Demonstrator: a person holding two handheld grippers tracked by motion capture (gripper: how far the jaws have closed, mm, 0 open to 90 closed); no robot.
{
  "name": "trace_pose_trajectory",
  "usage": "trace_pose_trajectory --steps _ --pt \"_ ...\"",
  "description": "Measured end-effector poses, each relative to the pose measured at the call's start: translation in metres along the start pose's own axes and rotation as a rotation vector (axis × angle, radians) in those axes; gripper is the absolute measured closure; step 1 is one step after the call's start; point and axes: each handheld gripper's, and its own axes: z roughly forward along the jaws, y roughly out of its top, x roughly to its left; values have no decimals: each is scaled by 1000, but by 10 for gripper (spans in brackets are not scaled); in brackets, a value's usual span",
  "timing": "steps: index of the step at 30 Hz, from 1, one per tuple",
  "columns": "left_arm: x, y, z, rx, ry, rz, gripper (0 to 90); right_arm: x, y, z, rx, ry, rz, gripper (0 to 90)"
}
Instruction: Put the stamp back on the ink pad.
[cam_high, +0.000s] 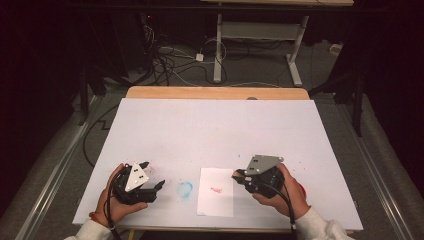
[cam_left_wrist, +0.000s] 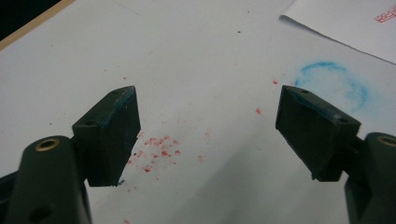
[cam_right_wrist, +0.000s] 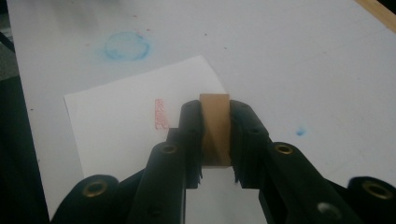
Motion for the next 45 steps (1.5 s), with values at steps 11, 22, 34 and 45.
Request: trace_pose_trajectory --steps 11,22,34,45 --pt "0 2 2 3 -5 6 212 -16 -24 -31 -14 -63 57 756" --pt "-1 1 2 11 -11 -4 212 -21 -37 -41 -2 -90 78 756" --pt "-1 1 2 12 -11 0 213 -28 -61 -52 33 -130 112 755" --pt "-2 2 2 10 -10 -4 212 -34 -87 -60 62 -160 160 755"
